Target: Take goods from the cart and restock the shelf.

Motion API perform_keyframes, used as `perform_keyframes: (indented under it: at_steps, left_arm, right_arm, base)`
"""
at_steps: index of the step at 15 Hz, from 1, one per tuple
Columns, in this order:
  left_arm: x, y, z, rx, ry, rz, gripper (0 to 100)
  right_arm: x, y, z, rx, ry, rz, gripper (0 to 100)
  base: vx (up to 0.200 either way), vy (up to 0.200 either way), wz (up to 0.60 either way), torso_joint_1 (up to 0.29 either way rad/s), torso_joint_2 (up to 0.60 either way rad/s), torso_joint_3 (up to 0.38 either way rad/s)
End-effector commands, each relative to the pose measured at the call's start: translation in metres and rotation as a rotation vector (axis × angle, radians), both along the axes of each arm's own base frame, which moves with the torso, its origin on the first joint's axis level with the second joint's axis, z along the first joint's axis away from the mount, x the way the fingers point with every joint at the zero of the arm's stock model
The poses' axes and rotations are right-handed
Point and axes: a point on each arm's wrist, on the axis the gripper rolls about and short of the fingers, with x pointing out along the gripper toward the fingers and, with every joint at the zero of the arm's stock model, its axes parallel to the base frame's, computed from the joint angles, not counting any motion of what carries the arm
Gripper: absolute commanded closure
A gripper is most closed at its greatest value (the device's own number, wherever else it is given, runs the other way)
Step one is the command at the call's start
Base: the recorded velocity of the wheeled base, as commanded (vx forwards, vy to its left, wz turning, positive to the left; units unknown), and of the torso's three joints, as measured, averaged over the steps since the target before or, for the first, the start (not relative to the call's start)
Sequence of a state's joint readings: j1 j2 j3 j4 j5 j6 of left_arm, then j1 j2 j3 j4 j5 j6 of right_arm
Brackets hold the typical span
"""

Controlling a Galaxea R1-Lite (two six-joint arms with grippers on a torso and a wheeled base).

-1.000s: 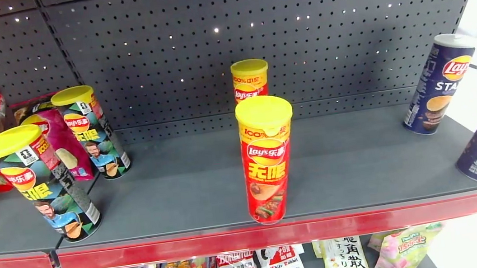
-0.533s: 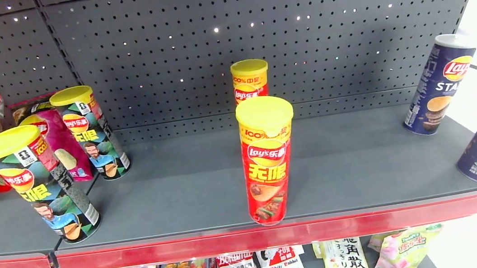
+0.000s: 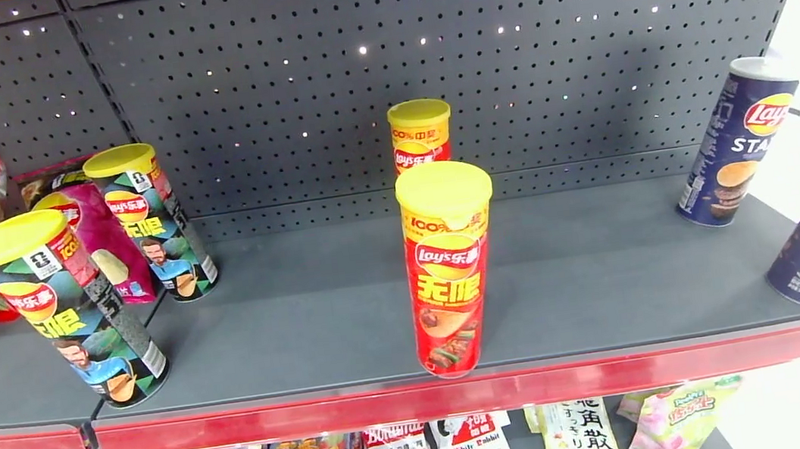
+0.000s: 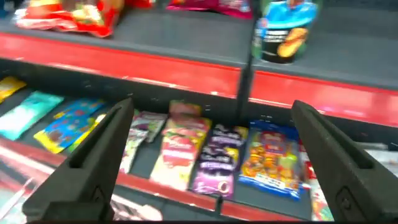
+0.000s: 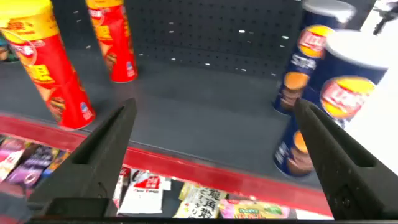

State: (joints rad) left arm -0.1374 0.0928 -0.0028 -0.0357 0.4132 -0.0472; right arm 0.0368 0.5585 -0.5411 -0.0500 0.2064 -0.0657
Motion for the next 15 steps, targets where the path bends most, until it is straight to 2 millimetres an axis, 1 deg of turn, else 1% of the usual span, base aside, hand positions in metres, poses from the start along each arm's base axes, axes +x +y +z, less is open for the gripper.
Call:
perform_keyframes:
  at_steps: [1,3,4,5,6,7,8,9,13,14,15]
  left_arm:
    - [0.003,-0.001,0.001,0.005,0.051,0.099,0]
    - [0.004,-0.003,0.001,0.005,0.074,0.195,0]
    - [0.004,-0.003,0.001,0.005,0.074,0.195,0]
    - [-0.005,-0.007,-0.001,-0.013,-0.064,-0.027,0]
    - [-0.007,-0.009,-0.002,-0.007,-0.096,-0.166,0]
    - [-0.007,-0.011,-0.002,-0.002,-0.091,-0.244,0]
    - [-0.007,-0.011,-0.002,-0.002,-0.091,-0.244,0]
    - [-0.007,-0.012,-0.007,0.042,-0.034,-0.308,0]
    - [-0.006,-0.011,-0.007,0.006,-0.043,-0.262,0]
    - [-0.006,-0.011,-0.007,0.006,-0.043,-0.262,0]
    - [-0.006,-0.011,-0.007,0.021,-0.041,-0.267,0]
  right_arm:
    - [0.032,0.003,0.007,-0.014,0.097,0.048,0]
    - [0.033,0.004,0.003,-0.015,0.111,0.056,0]
    - [0.033,0.004,0.003,-0.015,0.111,0.056,0]
    - [0.029,0.004,-0.012,-0.017,0.146,0.056,0]
    - [0.027,0.003,-0.017,-0.019,0.152,0.056,0]
    - [0.026,0.003,-0.019,-0.019,0.154,0.056,0]
    - [0.026,0.003,-0.019,-0.019,0.154,0.056,0]
    - [0.026,0.003,-0.017,-0.02,0.149,0.056,0]
    - [0.035,0.004,-0.017,-0.04,0.177,0.062,0]
    - [0.039,0.005,-0.017,-0.062,0.186,0.064,0]
    - [0.047,0.006,-0.019,-0.095,0.213,0.075,0]
  base:
    - [0.0,0.0,0.0,0.0,0.0,0.0]
    - [0.0,0.0,0.0,0.0,0.0,0.0]
    - [0.0,0.0,0.0,0.0,0.0,0.0]
    - [0.0,0.0,0.0,0.0,0.0,0.0]
    - [0.0,0.0,0.0,0.0,0.0,0.0]
    - [0.0,0.0,0.0,0.0,0.0,0.0]
    - [0.0,0.0,0.0,0.0,0.0,0.0]
    - [0.0,0.0,0.0,0.0,0.0,0.0]
    - [0.0,0.0,0.0,0.0,0.0,0.0]
    - [0.0,0.0,0.0,0.0,0.0,0.0]
    - [0.0,0.0,0.0,0.0,0.0,0.0]
